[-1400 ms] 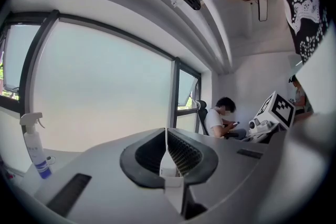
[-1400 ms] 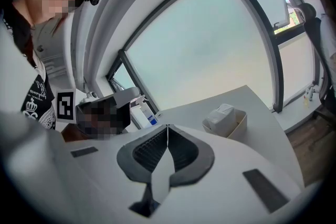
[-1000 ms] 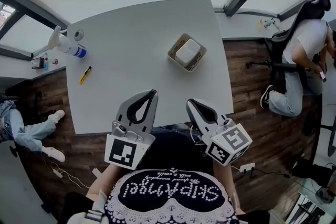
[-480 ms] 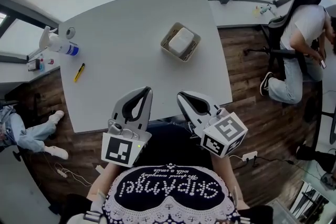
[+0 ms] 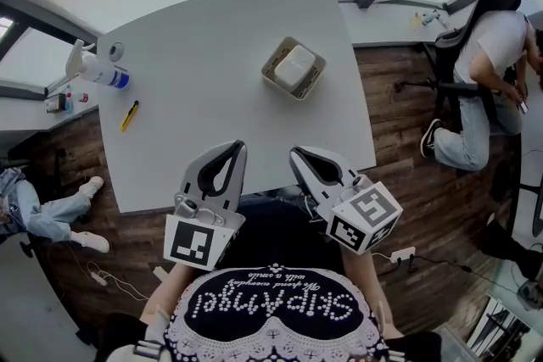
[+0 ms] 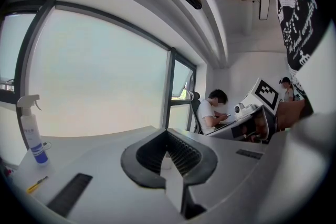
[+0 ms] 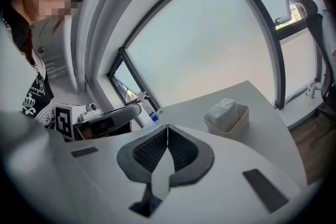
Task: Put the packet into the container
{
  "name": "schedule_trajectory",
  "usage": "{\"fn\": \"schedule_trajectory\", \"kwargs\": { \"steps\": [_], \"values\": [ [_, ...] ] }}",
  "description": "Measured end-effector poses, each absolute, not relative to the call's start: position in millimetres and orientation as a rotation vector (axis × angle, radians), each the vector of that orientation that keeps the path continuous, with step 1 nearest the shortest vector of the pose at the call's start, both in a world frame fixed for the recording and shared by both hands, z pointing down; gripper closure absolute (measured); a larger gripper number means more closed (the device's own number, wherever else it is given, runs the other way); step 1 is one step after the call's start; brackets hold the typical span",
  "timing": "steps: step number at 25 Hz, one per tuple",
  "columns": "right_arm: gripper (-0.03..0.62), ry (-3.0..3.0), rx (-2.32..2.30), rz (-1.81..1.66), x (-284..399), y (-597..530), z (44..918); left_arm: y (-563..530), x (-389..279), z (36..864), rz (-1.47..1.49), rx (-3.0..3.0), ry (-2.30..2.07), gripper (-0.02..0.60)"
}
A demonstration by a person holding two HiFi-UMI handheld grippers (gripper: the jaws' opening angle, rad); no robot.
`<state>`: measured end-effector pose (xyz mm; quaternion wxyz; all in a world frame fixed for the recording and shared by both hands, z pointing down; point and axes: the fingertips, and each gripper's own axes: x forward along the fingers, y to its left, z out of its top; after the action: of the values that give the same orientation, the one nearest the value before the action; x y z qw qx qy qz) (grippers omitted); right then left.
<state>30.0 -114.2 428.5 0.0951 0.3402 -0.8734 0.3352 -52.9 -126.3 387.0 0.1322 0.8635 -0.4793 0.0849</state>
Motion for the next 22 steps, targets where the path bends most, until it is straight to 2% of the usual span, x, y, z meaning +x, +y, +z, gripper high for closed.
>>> {"fn": "schedule_trajectory", "kwargs": {
  "steps": [22],
  "values": [
    [0.579,-2.562,1.028,1.009,31.6,-114.2,431.1,-129.1,-58.2,383.3,0.228,2.499,-1.411,0.574]
  ]
}}
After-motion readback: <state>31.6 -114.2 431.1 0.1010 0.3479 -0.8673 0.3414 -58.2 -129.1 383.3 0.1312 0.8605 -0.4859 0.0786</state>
